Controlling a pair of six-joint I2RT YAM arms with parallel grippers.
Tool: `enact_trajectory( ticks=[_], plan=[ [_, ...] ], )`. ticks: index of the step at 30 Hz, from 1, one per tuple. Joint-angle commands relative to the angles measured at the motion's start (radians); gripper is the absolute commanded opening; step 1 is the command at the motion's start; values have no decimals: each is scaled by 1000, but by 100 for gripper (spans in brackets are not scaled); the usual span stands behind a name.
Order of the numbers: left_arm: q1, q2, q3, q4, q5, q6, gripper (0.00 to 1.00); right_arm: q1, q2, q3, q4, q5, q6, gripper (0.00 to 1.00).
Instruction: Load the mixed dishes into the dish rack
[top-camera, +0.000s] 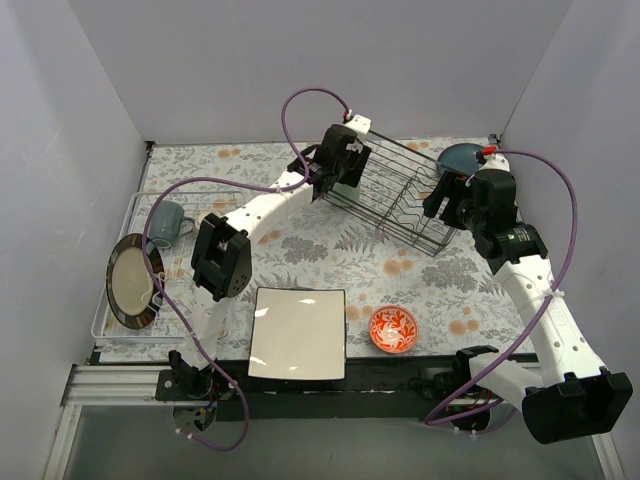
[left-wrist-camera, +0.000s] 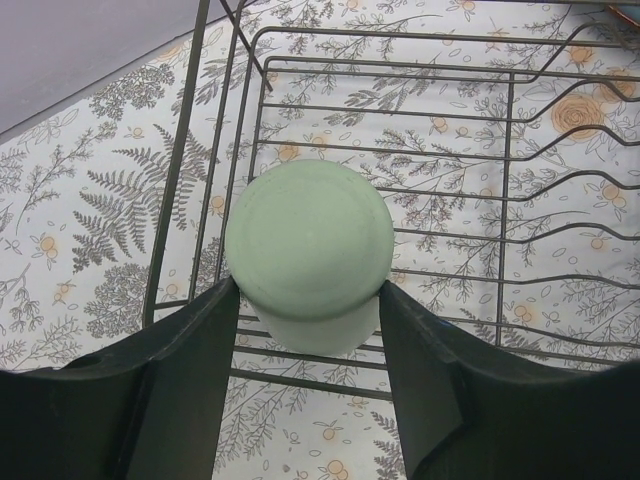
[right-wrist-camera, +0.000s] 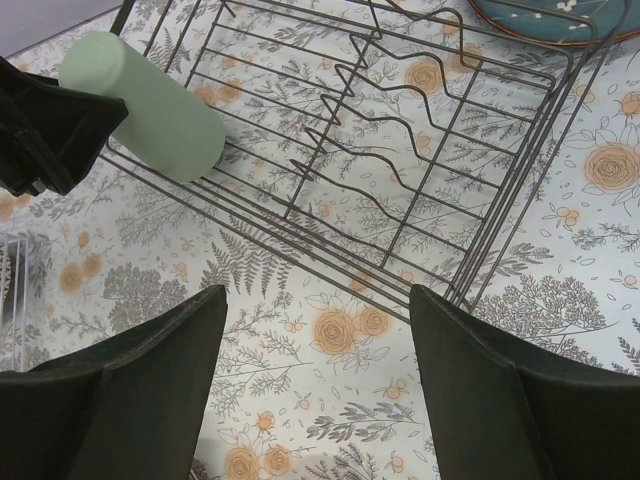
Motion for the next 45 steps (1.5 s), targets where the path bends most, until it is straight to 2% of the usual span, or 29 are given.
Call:
enact_trajectory(
  ticks=[1,4,7,8,10,11,14,17,18,20,22,27,32,35,36,40,45],
  plan=[
    [-5,-18,-59,33,-11,4,41,-1,-14,-9,43,-1,8,81],
    [-5,-29,-114,64,-11,-12,40,-3,-17,-10,43,-1,8,81],
    [-5,-36,-156,99,-1,-30,29,-3,-18,-13,43,-5,8,81],
    [-5,-39,-160,113,-1,-35,22,-1,-18,-13,46,-5,8,81],
    [-5,-41,-165,121,-1,-42,17,-1,-20,-15,46,-5,8,81],
    [-5,-44,-167,130,-1,-42,11,-1,-21,-16,46,-5,8,81],
    [-6,-47,-165,142,-1,-44,10,-1,-23,-18,45,-3,8,81],
    [-6,-45,-159,147,-1,-44,19,-3,-25,-21,48,-3,8,81],
    [-6,-45,-159,145,-1,-47,29,-1,-23,-21,48,-3,6,81],
    [-6,-47,-148,144,2,-53,40,-1,-20,-19,51,-5,6,81],
    [-6,-50,-139,144,9,-62,58,-1,-8,-13,55,-5,6,82],
    [-6,-33,-70,145,66,-117,83,-1,41,14,98,-21,12,84],
    [-6,23,-1,164,137,-237,88,-1,129,57,150,-55,37,85],
    [-6,60,34,173,186,-381,88,-1,172,85,160,-66,50,83],
    [-6,65,39,170,184,-491,88,-1,178,86,161,-57,54,83],
    [-6,88,28,139,210,-733,84,-1,158,89,161,-12,54,83],
    [-6,126,19,183,216,-831,79,-3,124,63,152,-1,50,82]
  ],
)
